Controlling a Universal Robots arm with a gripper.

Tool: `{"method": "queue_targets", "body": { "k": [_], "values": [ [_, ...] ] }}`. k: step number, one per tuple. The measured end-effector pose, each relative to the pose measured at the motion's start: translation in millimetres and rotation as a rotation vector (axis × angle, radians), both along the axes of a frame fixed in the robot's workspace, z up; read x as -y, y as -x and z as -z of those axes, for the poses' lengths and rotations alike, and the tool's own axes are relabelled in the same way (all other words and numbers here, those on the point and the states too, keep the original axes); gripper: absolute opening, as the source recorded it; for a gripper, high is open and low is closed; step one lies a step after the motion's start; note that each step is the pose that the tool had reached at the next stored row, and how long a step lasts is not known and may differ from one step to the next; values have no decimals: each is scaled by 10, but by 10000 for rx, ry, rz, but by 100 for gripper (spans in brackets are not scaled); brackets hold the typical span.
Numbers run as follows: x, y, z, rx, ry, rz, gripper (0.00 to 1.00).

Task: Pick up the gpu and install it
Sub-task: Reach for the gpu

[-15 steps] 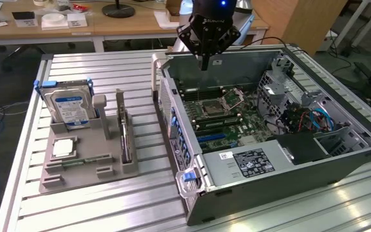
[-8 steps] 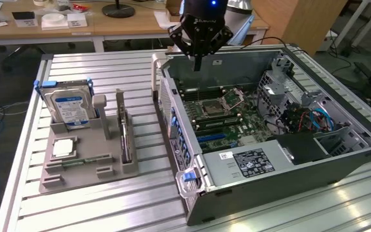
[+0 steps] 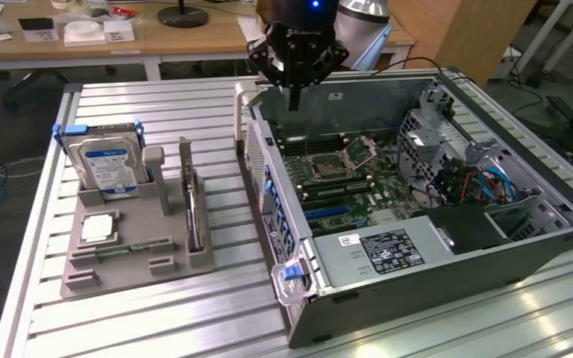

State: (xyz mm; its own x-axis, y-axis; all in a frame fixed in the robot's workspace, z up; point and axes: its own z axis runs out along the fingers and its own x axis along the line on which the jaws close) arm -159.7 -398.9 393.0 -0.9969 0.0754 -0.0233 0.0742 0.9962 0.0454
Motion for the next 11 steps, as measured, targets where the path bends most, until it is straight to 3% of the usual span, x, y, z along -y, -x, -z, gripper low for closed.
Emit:
{"method": "queue_targets", "body": {
  "k": [11],
  "values": [
    [0, 208, 0, 0, 0, 0, 11]
  ]
}}
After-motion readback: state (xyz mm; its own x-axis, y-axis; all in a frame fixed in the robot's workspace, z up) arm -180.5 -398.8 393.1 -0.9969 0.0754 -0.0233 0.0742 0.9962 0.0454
